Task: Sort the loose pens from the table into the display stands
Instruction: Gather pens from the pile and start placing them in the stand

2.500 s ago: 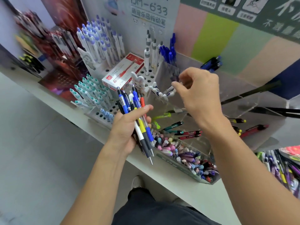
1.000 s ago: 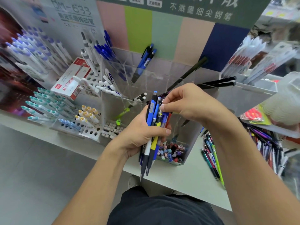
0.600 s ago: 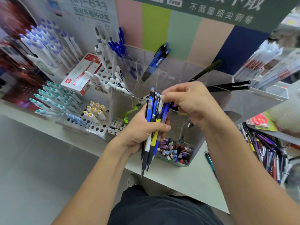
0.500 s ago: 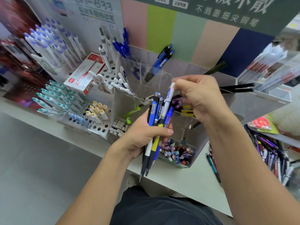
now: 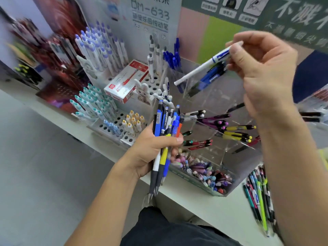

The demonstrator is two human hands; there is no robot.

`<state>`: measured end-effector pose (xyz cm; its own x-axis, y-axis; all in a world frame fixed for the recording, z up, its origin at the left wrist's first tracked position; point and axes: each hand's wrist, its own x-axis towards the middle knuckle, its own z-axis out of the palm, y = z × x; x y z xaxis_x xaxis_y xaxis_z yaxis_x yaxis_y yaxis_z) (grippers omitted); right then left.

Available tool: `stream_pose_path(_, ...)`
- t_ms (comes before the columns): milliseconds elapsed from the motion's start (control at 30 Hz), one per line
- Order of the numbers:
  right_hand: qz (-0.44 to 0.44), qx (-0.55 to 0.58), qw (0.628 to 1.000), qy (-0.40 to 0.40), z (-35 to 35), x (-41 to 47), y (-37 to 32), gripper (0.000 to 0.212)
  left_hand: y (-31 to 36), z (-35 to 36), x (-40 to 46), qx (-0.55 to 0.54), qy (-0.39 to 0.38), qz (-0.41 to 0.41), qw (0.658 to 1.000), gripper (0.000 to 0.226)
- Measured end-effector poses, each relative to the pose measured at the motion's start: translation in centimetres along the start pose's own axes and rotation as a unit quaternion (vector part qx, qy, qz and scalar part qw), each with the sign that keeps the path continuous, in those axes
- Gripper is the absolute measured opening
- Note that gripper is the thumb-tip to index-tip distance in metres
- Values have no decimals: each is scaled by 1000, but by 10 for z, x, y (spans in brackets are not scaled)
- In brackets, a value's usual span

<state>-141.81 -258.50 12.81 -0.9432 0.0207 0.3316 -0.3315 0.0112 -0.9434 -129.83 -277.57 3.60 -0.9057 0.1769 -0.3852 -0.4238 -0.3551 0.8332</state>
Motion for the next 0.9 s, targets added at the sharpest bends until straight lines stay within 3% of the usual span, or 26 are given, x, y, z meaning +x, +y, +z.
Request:
stream_pose_path(100,-86,-155,983,-50,43,-8,16,11,0,-9,-2,-19,43,-12,999,50)
stream_pose_path(167,-107,-225,967,-59,61,-10,25,9,0,-12,-2,-32,56,-17,998,42)
stream_pose_path(533,-126,-311,941,-41,30,1,-1,11,-2,-13,-2,-94,49,-32,994,34)
stream_pose_path(667,-68,-352,927,-109,49,3,21,19,0,-9,-2,-101,51,-35,993,32)
stream_pose_path(800,-56,-418,883,-207,71,-2,55,9,2,-5,-3,-106,61,-30,992,30)
stream_pose_path(900,-57,-432,876,-206,65,-14,52,12,2,-1,-3,-104,80,-32,991,24)
